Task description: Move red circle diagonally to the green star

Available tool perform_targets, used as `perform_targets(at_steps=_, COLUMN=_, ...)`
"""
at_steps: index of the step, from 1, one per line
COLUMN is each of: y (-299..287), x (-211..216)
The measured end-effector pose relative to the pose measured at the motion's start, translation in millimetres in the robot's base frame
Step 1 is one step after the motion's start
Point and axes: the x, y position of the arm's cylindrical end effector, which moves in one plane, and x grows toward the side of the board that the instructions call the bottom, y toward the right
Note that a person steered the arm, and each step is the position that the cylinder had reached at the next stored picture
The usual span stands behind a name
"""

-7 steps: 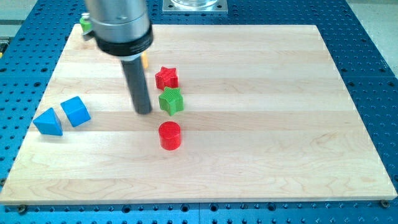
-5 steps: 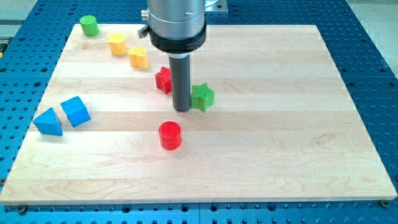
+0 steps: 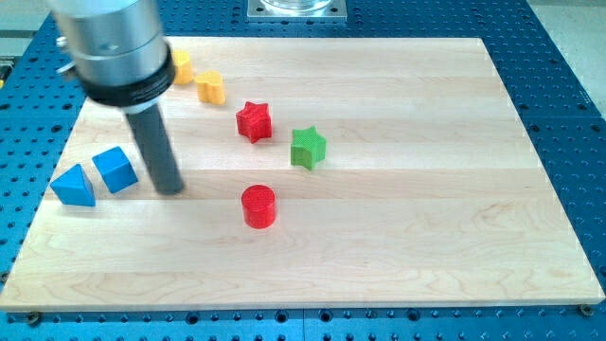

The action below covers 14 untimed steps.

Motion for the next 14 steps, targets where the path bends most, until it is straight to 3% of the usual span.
perform_targets(at_steps=2, y=19.2, x=49.1)
perform_targets(at_steps=5, y=194.8, x=9.9)
perform_targets(at_steps=7, y=204.7, x=41.1)
perform_targets(at_steps=12, y=237.5, x=32.5)
perform_targets(at_steps=13, y=220.9, x=28.9)
perform_targets(at_steps=14, y=165.7, x=43.4)
